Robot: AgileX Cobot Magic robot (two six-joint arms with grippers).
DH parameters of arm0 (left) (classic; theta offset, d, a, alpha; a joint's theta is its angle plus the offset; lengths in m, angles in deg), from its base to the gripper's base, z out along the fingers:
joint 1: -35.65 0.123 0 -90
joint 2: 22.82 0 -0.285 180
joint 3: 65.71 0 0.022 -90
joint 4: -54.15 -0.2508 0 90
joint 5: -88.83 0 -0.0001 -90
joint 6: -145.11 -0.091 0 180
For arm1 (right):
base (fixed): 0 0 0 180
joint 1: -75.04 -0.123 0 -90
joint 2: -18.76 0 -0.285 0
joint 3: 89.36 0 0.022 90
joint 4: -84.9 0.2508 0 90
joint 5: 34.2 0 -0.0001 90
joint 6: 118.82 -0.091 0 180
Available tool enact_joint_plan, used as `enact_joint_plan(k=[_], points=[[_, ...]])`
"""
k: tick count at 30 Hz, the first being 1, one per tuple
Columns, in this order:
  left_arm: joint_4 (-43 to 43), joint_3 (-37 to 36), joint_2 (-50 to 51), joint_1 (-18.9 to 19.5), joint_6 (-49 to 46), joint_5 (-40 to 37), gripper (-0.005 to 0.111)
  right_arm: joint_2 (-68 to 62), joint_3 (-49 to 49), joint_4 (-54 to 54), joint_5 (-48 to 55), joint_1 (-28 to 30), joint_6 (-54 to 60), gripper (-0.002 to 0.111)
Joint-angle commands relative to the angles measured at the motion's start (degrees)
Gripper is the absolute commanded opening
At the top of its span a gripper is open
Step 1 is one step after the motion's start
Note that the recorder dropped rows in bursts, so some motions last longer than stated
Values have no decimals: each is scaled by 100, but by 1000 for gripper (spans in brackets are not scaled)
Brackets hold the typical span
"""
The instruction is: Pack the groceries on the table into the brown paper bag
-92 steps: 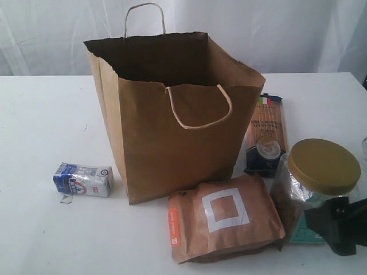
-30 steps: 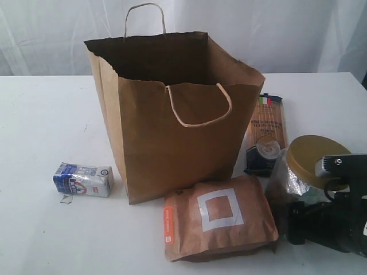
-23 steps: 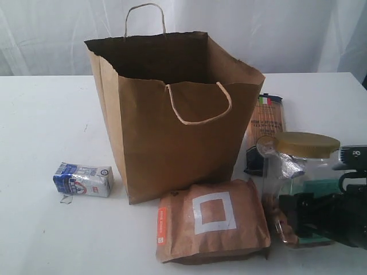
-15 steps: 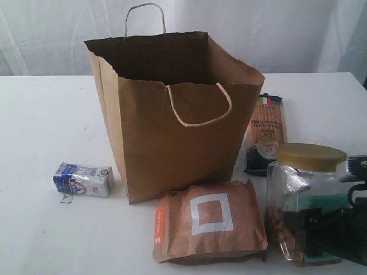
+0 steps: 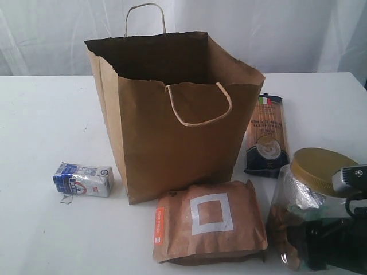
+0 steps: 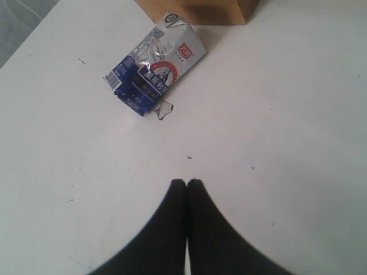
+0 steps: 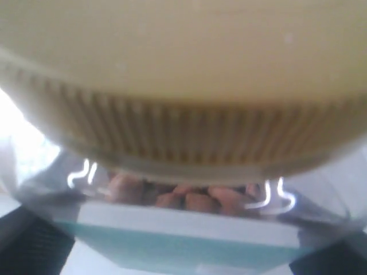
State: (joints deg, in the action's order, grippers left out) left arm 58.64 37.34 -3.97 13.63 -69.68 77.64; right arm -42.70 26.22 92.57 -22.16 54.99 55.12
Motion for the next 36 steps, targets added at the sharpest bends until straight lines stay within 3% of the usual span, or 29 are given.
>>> enact_joint_plan(k=[1, 8, 15, 19, 36], points=[[17, -27, -43, 14, 33, 6, 0, 35, -21, -37, -325, -25, 137, 23], [17, -27, -43, 14, 33, 6, 0, 35, -270, 0, -558, -25, 89, 48], [17, -27, -43, 14, 33, 6, 0, 35, -564, 42, -896, -25, -68, 56], [17, -27, -43, 14, 33, 6, 0, 35, -623, 42, -1012, -25, -344, 76], [17, -27, -43, 14, 33, 6, 0, 35, -894, 42, -1807, -25, -326, 75]])
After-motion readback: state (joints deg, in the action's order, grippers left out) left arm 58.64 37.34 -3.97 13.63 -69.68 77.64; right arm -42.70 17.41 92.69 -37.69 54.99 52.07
